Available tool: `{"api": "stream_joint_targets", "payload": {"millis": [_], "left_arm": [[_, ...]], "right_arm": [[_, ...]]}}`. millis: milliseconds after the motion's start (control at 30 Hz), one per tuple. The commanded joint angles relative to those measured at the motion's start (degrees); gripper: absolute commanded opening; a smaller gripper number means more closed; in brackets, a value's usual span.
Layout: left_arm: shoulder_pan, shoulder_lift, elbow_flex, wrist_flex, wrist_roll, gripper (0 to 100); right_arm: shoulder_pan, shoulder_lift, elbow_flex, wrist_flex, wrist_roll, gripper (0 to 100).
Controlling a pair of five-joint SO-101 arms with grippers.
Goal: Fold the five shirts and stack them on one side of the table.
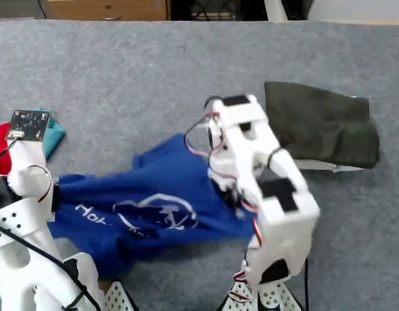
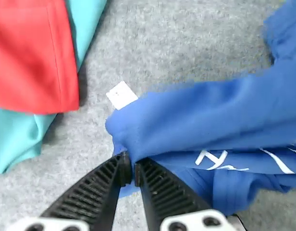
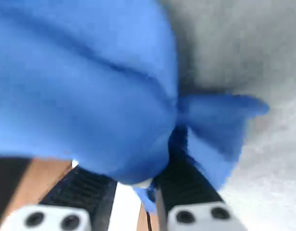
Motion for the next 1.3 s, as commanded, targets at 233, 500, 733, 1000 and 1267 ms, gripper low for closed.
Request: {"api": "stream_joint_targets", "payload": {"millis": [233,500,733,1000,1267], "left_arm": [[-1.01,-1.05,-0.84,4.92,-14.42,3],[-1.1,-1.49,10.51,4.48,-24.0,3],[-3.65,-1.58,11.65,4.4,-25.05,3],[-7.08,-1.58,11.82,4.4,-25.14,3],[-6.55,-1.58,11.82,1.93,-24.53,3]], "right_arm": [[0.44,-15.96,16.04,0.53,6.33,22.8],[0.53,-19.91,14.46,0.62,10.64,24.3],[0.53,-29.58,14.55,0.7,15.74,24.3],[-2.29,-39.96,1.98,0.53,14.24,24.3],[-13.45,-17.98,-21.49,0.18,2.02,24.3]]}}
